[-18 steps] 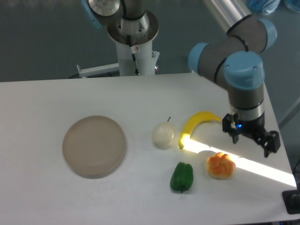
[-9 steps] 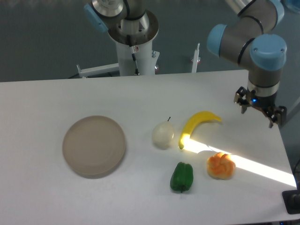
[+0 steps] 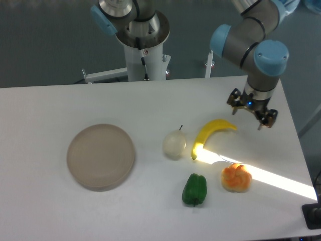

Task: Pick up the banana from the table
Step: 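Raise the open gripper up and away from the orange fruit, then move the gripper over the yellow banana and lower onto it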

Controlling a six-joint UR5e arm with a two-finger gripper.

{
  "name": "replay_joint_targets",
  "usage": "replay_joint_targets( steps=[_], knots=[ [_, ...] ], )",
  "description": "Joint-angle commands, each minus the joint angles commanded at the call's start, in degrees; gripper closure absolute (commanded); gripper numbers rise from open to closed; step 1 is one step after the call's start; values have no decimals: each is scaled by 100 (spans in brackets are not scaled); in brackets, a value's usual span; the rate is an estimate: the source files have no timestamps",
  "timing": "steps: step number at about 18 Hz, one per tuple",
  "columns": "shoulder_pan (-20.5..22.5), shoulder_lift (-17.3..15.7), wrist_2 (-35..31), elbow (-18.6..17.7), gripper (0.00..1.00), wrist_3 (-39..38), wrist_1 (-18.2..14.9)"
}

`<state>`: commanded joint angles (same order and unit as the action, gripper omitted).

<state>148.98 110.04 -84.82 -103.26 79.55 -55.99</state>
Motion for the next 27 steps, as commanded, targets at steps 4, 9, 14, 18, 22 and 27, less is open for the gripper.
replay_joint_targets(
  steps=[4, 9, 14, 18, 22, 27],
  knots=[
    [-44, -44, -9, -246, 0, 17, 70],
    [-246, 35, -17, -387, 0, -18, 254],
    [-492, 272, -105, -431, 0, 43, 632],
    [-624, 352, -614, -572, 0, 131, 765],
    [-677, 361, -659, -590, 3, 96, 791],
    [-660, 317, -607, -564, 75, 70, 782]
  ],
)
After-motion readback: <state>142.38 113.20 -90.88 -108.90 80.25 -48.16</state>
